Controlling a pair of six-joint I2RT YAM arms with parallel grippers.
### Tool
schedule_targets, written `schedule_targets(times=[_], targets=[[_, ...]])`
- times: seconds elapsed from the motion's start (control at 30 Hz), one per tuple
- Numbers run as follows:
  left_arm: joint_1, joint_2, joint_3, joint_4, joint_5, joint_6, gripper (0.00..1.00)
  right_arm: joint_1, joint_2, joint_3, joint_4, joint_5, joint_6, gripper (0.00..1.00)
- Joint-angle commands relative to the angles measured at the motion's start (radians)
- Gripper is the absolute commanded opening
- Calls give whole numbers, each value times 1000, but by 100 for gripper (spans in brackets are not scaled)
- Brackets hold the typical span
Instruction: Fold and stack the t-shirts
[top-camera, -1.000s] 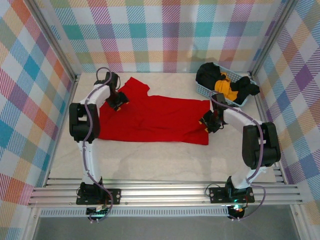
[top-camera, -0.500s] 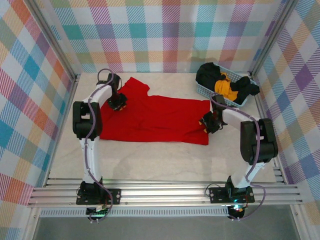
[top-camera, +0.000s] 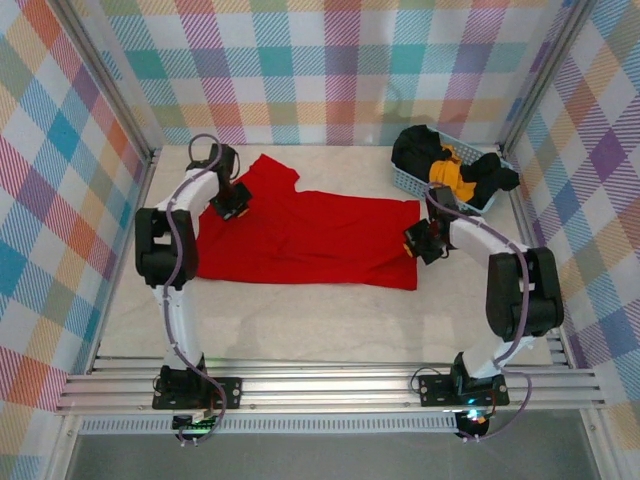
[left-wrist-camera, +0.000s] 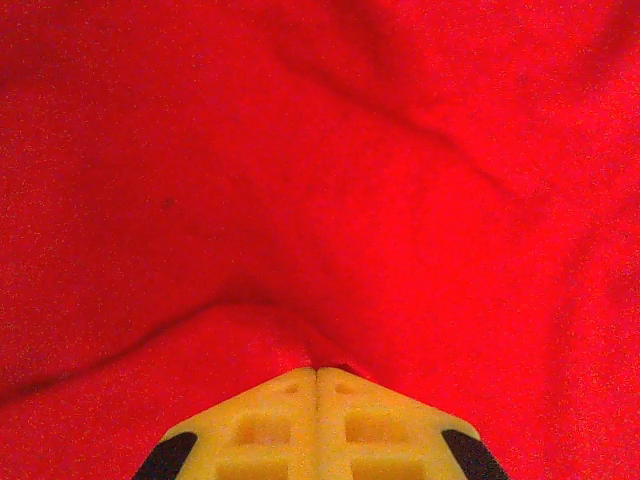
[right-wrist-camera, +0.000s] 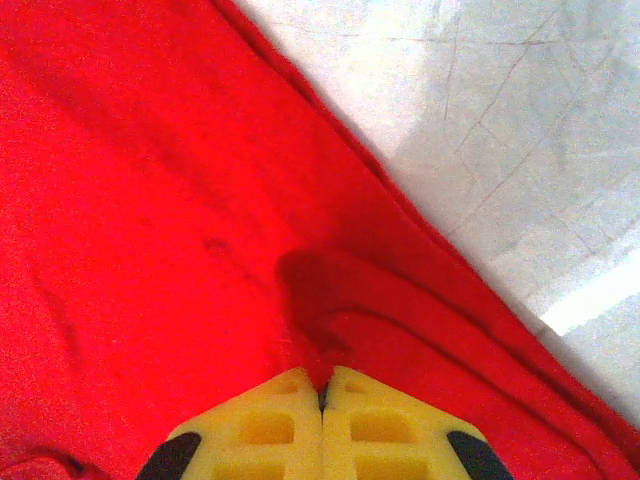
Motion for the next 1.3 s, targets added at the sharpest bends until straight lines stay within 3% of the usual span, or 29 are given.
schedule_targets(times=[0.0,0.17,0.37,0.53,0.8,1.07,1.27], targets=[[5,-147,-75,20,-9,-30,0,0,-74,-27,-67,20,-4,0],[24,-297,-223,68,7,-51,0,4,-183,-66,-123,21,-22,0],[28,-325,-234,39,26,-53,0,8,-253,-109,-154,8,-26,0],[42,-528,-354,36,14,-95,0,30,-363,-155,-212,1,-19,0],[46,-934,-551,-9,-128,-169,0,101,-629,-290,-374,-46,49,0],[46,-1124,-731,-45,-181,-202,0,133,-790,-441,-469,-79,64,0],[46,-1221,-811,-51,-216,-221,0,133,-795,-531,-432,-118,66,0]])
